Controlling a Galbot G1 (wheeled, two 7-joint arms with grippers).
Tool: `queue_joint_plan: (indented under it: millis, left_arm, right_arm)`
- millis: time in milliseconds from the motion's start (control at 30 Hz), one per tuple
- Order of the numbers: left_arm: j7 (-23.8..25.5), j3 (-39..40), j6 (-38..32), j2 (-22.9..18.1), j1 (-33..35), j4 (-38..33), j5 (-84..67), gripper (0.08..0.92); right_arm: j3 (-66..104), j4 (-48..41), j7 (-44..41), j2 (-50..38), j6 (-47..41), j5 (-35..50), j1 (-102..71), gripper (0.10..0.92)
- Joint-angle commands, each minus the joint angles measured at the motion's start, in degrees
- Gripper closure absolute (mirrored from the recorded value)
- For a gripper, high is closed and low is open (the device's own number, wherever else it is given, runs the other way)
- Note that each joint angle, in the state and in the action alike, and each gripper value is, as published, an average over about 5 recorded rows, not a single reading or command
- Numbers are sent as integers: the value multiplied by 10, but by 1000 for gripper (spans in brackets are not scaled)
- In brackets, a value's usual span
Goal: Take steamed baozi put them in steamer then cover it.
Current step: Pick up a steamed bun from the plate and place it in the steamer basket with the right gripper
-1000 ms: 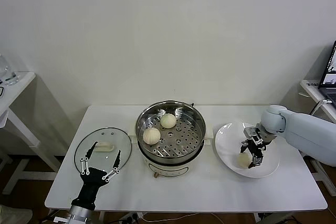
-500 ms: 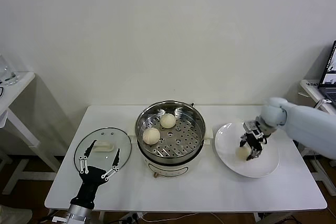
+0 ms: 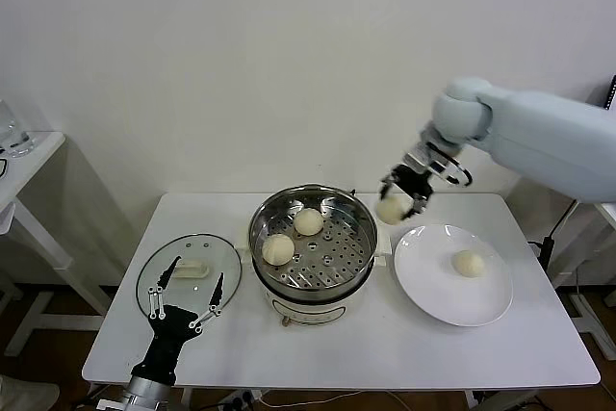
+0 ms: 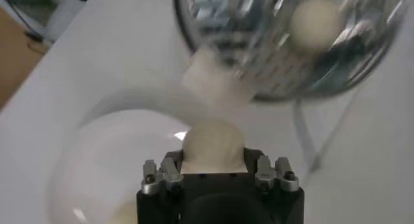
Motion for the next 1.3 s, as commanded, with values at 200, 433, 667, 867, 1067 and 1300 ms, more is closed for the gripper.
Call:
queue_joint_plan:
  millis: [200, 433, 667, 867, 1067, 1300]
  left_arm:
    - [-2, 1, -6, 4, 0, -1, -1, 177]
    - [-3, 0, -6, 1, -3, 0, -1, 177]
    - [-4, -4, -6, -2, 0, -2, -2, 177]
    - [-5, -8, -8, -2, 1, -4, -2, 177]
    - [-6, -9, -11, -2, 0, -1, -3, 177]
    - [-10, -13, -10, -1, 1, -5, -4, 177]
  right_arm:
    - [-12, 91, 27, 129, 158, -99, 14, 372]
    - [-21, 104, 47, 151, 187, -166, -26, 372]
    - [-13, 91, 46, 160, 199, -210, -72, 372]
    - [-10, 86, 32, 164, 205, -218, -87, 372]
    - [-11, 81, 25, 167, 202, -222, -97, 366]
    - [-10, 73, 25, 174, 200, -234, -108, 292]
